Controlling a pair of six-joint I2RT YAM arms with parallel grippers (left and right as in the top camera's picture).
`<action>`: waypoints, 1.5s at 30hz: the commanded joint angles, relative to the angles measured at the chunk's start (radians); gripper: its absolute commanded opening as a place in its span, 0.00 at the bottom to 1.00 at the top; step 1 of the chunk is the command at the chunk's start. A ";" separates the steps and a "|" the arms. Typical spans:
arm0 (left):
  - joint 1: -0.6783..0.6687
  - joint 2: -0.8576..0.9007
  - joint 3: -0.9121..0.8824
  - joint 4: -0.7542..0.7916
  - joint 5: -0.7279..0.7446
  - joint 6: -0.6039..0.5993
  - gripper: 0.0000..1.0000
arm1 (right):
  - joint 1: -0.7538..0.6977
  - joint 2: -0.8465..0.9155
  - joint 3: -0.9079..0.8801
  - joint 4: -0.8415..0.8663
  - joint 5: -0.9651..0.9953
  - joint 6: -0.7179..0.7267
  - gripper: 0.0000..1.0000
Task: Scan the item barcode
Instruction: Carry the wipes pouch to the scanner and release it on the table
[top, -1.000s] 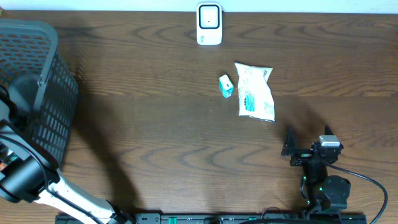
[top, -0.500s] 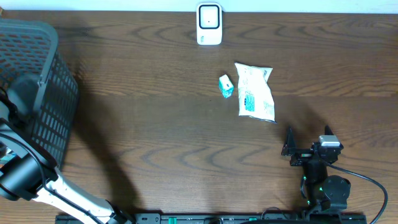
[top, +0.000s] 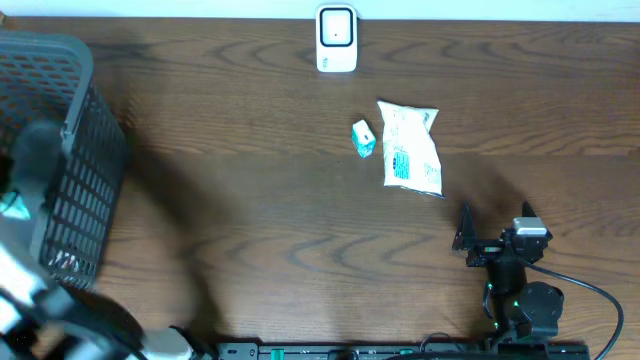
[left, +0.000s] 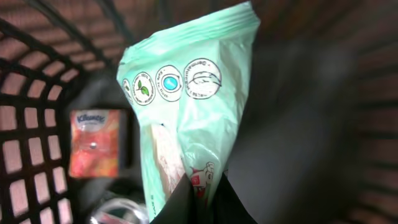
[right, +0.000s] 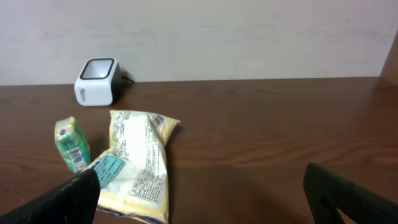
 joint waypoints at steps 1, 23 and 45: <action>0.001 -0.193 0.009 0.039 0.204 -0.120 0.07 | -0.004 -0.001 0.000 -0.005 0.003 0.011 0.99; -1.033 -0.330 -0.008 0.060 0.249 0.279 0.07 | -0.004 -0.001 0.000 -0.005 0.003 0.011 0.99; -1.304 0.283 -0.006 0.151 0.183 0.124 0.45 | -0.004 -0.001 0.000 -0.005 0.003 0.011 0.99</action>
